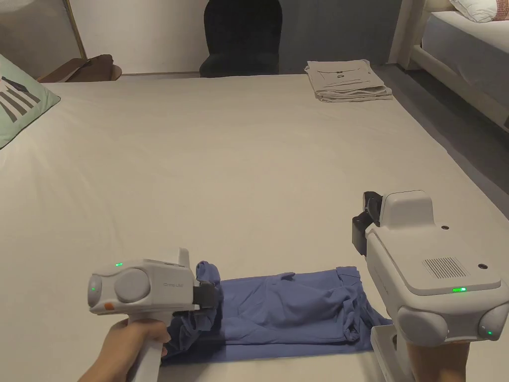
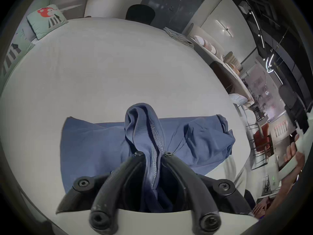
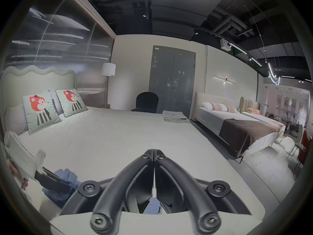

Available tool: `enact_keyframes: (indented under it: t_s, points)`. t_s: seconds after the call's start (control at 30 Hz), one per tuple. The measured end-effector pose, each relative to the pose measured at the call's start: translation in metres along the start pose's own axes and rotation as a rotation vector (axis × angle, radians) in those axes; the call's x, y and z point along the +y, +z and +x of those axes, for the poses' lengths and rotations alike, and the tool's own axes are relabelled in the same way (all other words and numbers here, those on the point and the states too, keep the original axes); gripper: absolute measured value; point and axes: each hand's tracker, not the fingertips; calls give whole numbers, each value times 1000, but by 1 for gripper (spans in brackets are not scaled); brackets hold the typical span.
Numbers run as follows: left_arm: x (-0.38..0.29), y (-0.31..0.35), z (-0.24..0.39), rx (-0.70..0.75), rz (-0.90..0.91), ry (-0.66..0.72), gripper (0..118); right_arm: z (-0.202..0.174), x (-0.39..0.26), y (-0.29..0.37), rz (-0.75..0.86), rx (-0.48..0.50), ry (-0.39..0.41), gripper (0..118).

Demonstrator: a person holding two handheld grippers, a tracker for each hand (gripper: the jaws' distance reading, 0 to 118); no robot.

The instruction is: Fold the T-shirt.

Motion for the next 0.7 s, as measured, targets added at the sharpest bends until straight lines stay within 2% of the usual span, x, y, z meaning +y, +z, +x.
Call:
enact_keyframes:
  t_s: [0.07,0.1,0.13,0.17,0.2,0.23,0.37,0.47,0.53,0.57,0.6,0.63,0.67,0.7]
  points:
    - [-2,-7,2,19,-7,-2,9,4,0,1,1,-7,-4,0]
    - [-3,-9,2,25,-5,-5,19,5,0,1,1,-11,-5,0]
    - [-5,-9,3,22,0,-4,38,6,0,1,2,-14,-6,0]
    - [-5,-8,3,1,9,-2,71,8,0,2,0,-17,-7,0]
    - [-6,-5,3,-10,14,1,92,8,0,2,-1,-18,-9,0]
    - [-6,-2,4,-22,19,-2,107,9,0,2,-1,-19,-10,0]
    - [-6,24,9,-36,141,1,109,8,0,2,-4,-21,-14,0]
    - [-11,47,5,37,315,-17,109,5,-1,1,-7,-14,-13,0]
    - [-17,58,1,142,411,-31,108,3,-1,1,-8,-7,-11,0]
    - [-21,61,-2,201,449,-25,103,2,-1,1,-9,-4,-9,0]
    - [-24,64,-6,226,467,-28,88,1,-1,0,-10,-2,-7,0]
    - [-29,67,-11,231,501,-36,64,1,-1,0,-11,1,-6,0]
    - [-33,67,-16,262,518,-38,21,0,-1,0,-10,3,-5,0]
    - [-35,67,-18,285,516,-47,0,0,-1,0,-10,5,-5,0]
